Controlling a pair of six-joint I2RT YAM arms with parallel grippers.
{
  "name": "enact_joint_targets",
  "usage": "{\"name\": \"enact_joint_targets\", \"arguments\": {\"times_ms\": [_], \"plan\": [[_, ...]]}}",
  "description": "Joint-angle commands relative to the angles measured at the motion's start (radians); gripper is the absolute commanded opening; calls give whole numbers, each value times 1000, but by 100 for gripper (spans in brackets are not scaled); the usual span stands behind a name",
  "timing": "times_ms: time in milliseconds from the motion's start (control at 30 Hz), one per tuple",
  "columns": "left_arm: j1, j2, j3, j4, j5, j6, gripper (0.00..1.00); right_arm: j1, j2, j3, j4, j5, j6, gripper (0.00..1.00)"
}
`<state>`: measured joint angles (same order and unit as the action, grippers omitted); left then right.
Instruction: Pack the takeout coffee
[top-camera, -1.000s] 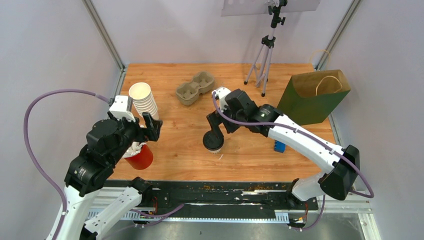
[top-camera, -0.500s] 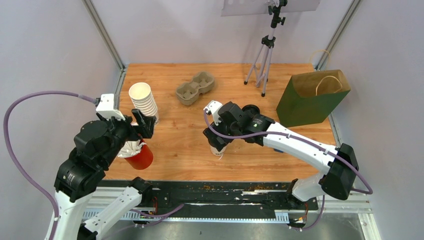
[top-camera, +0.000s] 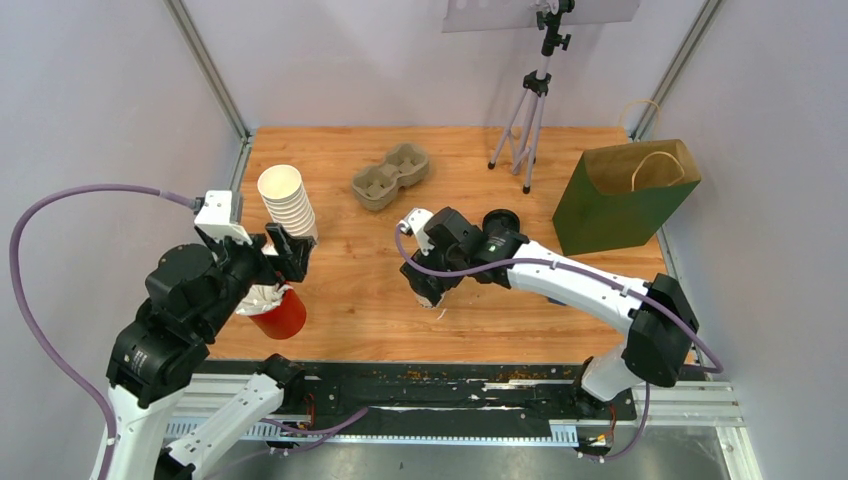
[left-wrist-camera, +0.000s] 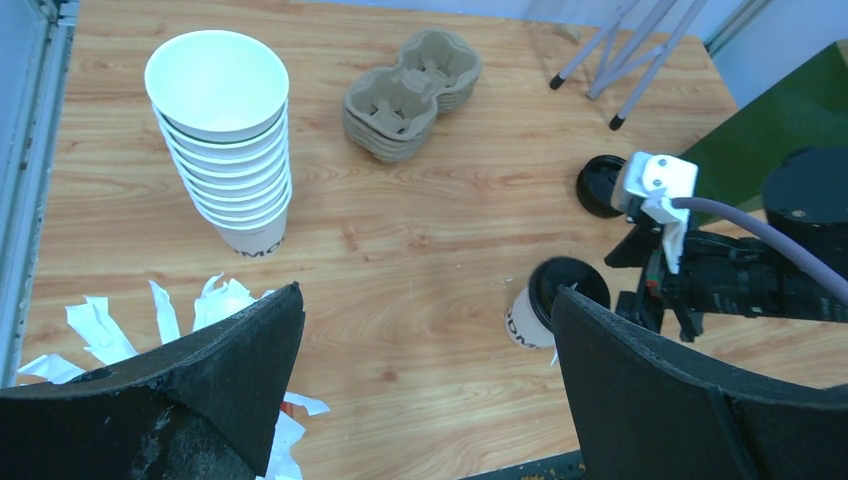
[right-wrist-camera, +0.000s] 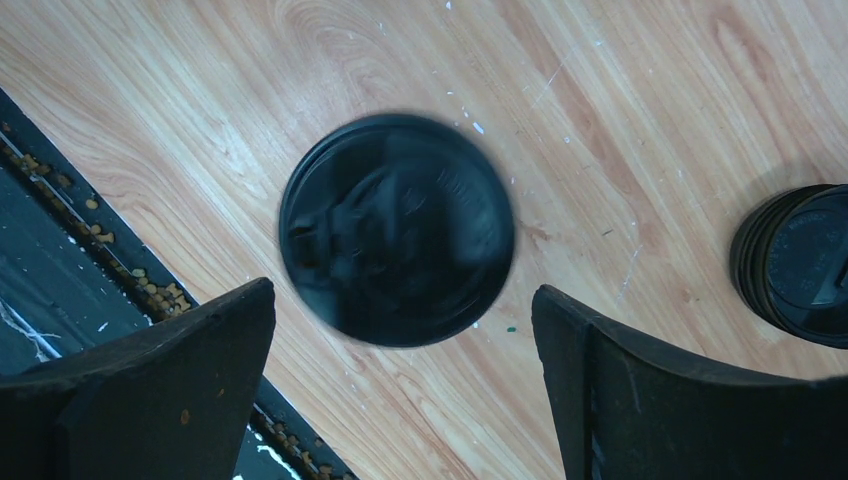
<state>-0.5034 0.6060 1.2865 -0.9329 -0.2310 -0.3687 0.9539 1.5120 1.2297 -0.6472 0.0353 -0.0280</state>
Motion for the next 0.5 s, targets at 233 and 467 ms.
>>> {"name": "enact_joint_targets", "arguments": {"times_ms": [233,467], "plan": [[-1,-47,-61,70,-15,48,100,10,106,73,10,-49,-30,96],[-1,-20,-57,89,-15,72,100,9,107,93,21,-37,-37,97]]}}
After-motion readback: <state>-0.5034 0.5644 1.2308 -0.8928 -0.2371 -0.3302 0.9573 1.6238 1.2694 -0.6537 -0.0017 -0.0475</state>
